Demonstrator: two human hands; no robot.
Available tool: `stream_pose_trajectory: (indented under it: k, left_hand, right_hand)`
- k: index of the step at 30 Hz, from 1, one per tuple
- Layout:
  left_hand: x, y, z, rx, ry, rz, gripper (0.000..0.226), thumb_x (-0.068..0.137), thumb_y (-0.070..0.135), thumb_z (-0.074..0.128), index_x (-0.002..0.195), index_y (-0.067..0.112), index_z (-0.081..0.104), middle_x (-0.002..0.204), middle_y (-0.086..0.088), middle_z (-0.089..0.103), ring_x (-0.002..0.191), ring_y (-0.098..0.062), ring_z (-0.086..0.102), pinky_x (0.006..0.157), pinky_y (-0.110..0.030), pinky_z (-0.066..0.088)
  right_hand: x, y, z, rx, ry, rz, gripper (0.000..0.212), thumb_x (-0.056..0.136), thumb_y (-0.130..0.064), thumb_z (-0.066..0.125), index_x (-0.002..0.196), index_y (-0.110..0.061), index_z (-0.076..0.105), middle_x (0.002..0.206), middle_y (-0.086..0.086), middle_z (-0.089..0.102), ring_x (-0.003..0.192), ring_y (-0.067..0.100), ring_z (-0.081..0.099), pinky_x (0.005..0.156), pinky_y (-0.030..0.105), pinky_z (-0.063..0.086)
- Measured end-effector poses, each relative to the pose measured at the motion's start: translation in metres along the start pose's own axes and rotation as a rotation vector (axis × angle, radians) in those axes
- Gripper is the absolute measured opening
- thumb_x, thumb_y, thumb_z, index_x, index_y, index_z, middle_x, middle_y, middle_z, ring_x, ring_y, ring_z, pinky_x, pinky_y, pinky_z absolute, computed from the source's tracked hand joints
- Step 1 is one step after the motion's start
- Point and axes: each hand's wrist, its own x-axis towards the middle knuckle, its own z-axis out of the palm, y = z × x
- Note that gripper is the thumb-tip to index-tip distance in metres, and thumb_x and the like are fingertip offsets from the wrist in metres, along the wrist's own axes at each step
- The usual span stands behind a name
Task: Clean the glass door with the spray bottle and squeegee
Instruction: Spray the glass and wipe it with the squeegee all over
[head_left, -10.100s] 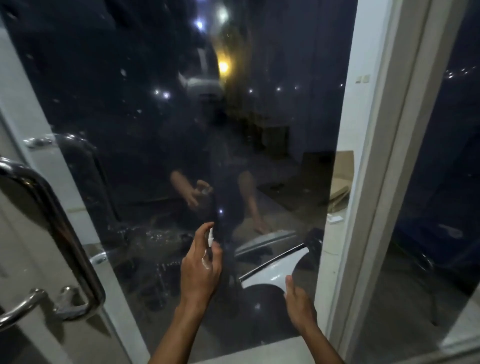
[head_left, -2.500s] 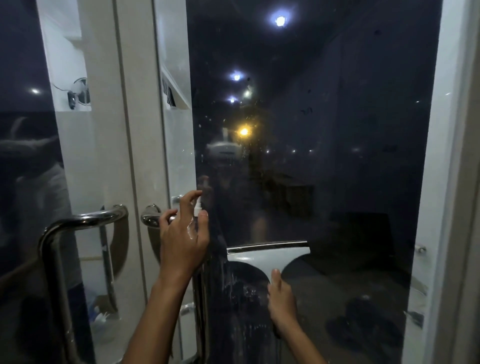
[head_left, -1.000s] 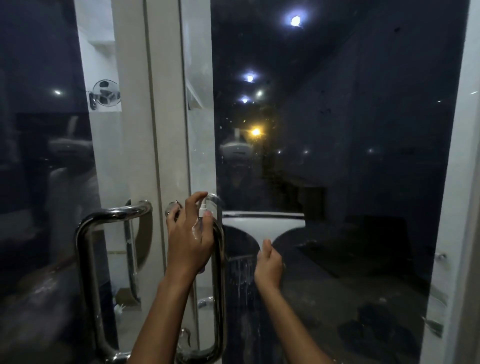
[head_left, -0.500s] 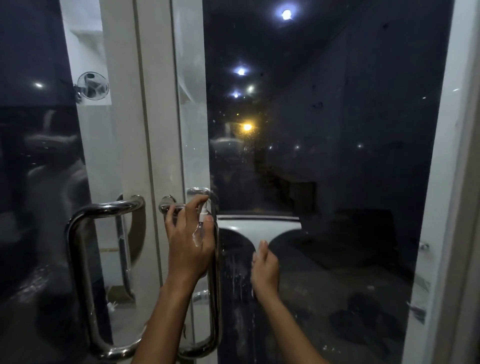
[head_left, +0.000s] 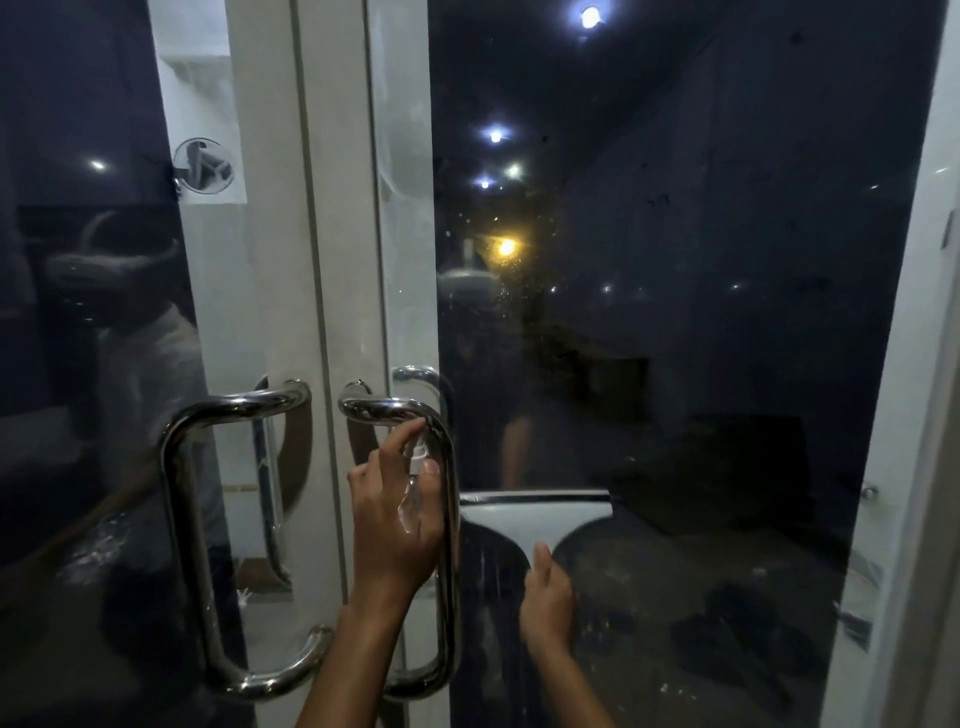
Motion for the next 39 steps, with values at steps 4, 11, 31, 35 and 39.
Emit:
stream_pose_trajectory:
  k: [4, 11, 31, 35, 39]
  left_hand:
    - [-0.018, 0.000, 0.006, -0.037, -0.070, -0.045, 0.041, 0.098, 0.045, 0.036, 0.139, 0.041, 0.038, 0.109, -0.001, 0.065, 0.084, -0.019, 0.060, 0.067, -0.030, 0.048]
    - [-0.045, -0.001, 0.017, -0.041, -0.164, -0.147, 0.040, 0.098, 0.052, 0.031, 0.137, 0.048, 0.031, 0.066, 0.006, 0.061, 0.054, -0.008, 0.060, 0.050, -0.035, 0.051]
    - [-0.088, -0.010, 0.019, -0.035, -0.233, -0.257, 0.042, 0.095, 0.059, 0.031, 0.136, 0.048, 0.034, 0.087, 0.009, 0.068, 0.071, -0.010, 0.067, 0.062, -0.036, 0.056]
    - [-0.092, -0.012, 0.025, -0.017, -0.233, -0.247, 0.039, 0.095, 0.057, 0.031, 0.134, 0.051, 0.033, 0.088, 0.007, 0.070, 0.071, -0.013, 0.068, 0.064, -0.040, 0.057]
    - [-0.096, -0.016, 0.029, -0.004, -0.226, -0.228, 0.035, 0.096, 0.057, 0.031, 0.130, 0.061, 0.031, 0.080, 0.007, 0.068, 0.066, -0.011, 0.066, 0.057, -0.031, 0.051]
  right_hand:
    - [-0.009, 0.026, -0.020, -0.025, 0.014, 0.017, 0.052, 0.106, -0.037, 0.042, 0.058, -0.017, 0.047, 0.056, -0.002, 0.050, 0.061, 0.020, 0.053, 0.063, 0.032, 0.040]
    - [-0.002, -0.023, -0.013, 0.133, -0.102, -0.125, 0.050, 0.106, -0.043, 0.037, 0.066, -0.016, 0.050, 0.058, 0.002, 0.048, 0.055, 0.017, 0.048, 0.053, 0.033, 0.042]
    - [-0.011, 0.060, -0.028, -0.041, -0.048, 0.012, 0.056, 0.106, -0.042, 0.038, 0.058, -0.015, 0.050, 0.056, -0.002, 0.054, 0.061, 0.017, 0.057, 0.069, 0.037, 0.050]
    - [-0.005, 0.014, -0.015, 0.101, -0.056, -0.078, 0.052, 0.107, -0.040, 0.037, 0.061, -0.017, 0.046, 0.056, 0.001, 0.044, 0.053, 0.013, 0.046, 0.056, 0.033, 0.042]
    - [0.003, 0.018, -0.010, 0.140, -0.033, 0.018, 0.048, 0.107, -0.039, 0.038, 0.071, -0.011, 0.053, 0.063, 0.006, 0.048, 0.062, 0.021, 0.050, 0.065, 0.034, 0.046]
